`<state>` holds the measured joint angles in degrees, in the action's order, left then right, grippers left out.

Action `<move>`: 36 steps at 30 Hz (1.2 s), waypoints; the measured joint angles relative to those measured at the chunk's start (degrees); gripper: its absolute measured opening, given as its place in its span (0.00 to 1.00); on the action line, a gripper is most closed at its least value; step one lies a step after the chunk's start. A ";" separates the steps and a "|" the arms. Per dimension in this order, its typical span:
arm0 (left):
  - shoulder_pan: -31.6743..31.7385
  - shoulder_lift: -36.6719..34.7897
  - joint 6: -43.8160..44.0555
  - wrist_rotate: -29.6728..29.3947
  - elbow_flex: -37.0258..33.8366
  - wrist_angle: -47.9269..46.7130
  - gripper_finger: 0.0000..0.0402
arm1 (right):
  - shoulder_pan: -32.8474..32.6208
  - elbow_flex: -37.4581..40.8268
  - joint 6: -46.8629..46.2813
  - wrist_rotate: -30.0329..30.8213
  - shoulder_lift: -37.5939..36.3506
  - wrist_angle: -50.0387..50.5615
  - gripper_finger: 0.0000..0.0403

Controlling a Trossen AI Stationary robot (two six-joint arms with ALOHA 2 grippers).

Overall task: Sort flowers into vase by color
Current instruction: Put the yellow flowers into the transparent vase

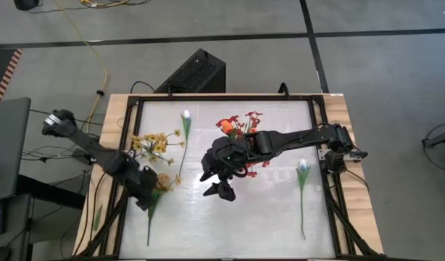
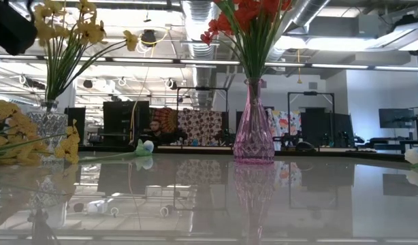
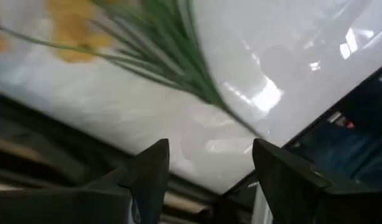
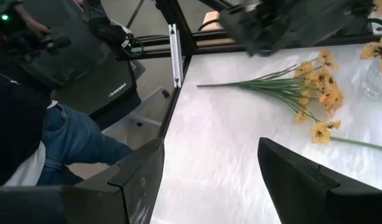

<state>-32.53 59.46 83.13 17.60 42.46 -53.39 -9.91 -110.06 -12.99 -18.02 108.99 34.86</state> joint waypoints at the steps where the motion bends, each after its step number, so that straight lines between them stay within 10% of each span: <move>1: -1.19 1.50 1.99 -1.36 0.00 1.39 0.54 | 0.00 0.00 0.02 0.00 0.00 0.14 0.71; 25: -12.34 30.46 20.60 -8.59 0.51 15.45 0.52 | 1.16 0.00 4.31 -0.12 0.00 1.72 0.71; 36: -11.79 26.84 12.60 -6.78 1.60 18.45 0.04 | 1.44 0.00 4.57 -1.36 0.00 2.87 0.71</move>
<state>-44.32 86.31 95.73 10.83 44.05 -34.95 -8.47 -110.06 -8.43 -19.38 108.99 37.74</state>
